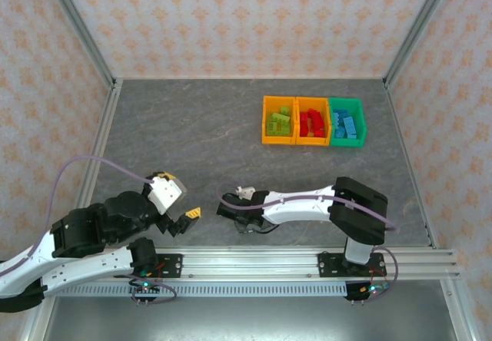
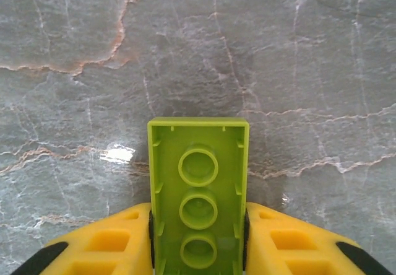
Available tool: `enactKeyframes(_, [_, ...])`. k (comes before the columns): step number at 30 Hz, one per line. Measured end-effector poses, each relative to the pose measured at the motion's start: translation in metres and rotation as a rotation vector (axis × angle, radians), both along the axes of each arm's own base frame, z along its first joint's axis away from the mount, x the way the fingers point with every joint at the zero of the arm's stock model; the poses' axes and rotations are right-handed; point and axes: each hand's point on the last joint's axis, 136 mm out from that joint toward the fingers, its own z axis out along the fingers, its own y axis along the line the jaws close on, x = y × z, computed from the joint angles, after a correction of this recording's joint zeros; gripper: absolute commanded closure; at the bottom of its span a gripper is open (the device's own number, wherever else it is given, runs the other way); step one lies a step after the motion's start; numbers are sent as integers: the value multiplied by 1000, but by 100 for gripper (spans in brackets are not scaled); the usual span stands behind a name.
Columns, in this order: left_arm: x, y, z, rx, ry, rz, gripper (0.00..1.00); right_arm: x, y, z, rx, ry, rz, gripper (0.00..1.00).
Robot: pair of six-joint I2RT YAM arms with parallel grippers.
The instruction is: Sort the legos into containers by color
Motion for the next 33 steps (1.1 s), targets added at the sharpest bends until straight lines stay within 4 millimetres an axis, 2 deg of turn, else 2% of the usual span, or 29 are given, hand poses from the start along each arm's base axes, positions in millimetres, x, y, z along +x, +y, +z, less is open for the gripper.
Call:
enactKeyframes(5, [-5, -8, -5, 22, 16, -58, 0, 8, -4, 15, 9, -58, -15, 73])
enactKeyframes(9, [-5, -11, -7, 34, 17, -69, 0, 31, -9, 56, 83, -162, -41, 74])
enactKeyframes(11, [-3, -13, -9, 31, 17, -62, 0, 54, -20, 81, 124, -225, -83, 74])
enactKeyframes(13, [0, -16, -9, 12, 22, -42, 0, 87, -41, 104, 146, -291, -151, 74])
enactKeyframes(16, [6, -23, -10, -29, 40, -7, 0, 139, -76, 125, 135, -370, -253, 74])
enactKeyframes(18, [11, -28, -11, -48, 52, 23, 0, 171, -95, 132, 110, -400, -300, 75])
enactKeyframes(20, [18, -34, -12, -56, 62, 57, 0, 205, -107, 135, 79, -415, -333, 76])
enactKeyframes(22, [25, -38, -14, -61, 69, 99, 0, 240, -110, 133, 56, -427, -344, 77])
enactKeyframes(25, [34, -41, -16, -63, 74, 149, 0, 279, -111, 116, 16, -419, -339, 74])
enactKeyframes(27, [37, -42, -19, -57, 77, 170, 0, 298, -114, 104, -12, -405, -337, 70])
enactKeyframes(30, [42, -40, -23, -51, 78, 207, 0, 318, -117, 92, -46, -392, -330, 47])
enactKeyframes(33, [49, -34, -27, -50, 60, 267, 0, 327, -118, 96, -67, -389, -312, 40])
